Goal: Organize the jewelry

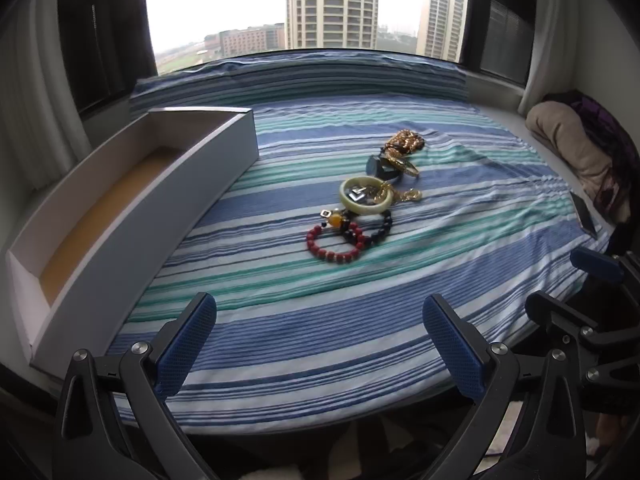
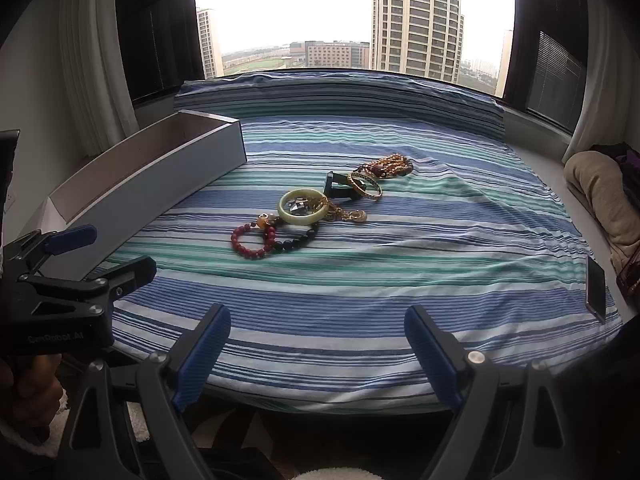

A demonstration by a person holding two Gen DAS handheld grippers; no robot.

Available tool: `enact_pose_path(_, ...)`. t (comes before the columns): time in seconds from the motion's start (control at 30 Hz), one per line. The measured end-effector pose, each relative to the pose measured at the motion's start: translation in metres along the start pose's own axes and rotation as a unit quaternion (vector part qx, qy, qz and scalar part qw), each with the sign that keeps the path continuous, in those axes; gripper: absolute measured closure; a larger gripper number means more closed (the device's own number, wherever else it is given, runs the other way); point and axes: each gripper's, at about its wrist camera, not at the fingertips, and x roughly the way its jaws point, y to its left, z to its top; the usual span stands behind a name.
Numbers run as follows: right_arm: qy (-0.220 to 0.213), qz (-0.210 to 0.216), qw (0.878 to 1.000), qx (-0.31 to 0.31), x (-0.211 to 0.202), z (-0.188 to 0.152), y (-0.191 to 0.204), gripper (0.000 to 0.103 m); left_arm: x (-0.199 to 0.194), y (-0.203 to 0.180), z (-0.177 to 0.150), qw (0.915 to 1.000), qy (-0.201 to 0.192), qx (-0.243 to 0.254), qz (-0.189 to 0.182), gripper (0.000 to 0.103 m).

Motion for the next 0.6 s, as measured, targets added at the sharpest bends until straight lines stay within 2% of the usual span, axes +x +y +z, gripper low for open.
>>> enact_pose_path(0.6,0.003,0.001,1.0,0.001,0.0035,-0.0008,0.0,0.013,0.0013,0.0014,-0.0003,1.0,0.001,0.001,0.001,0.0)
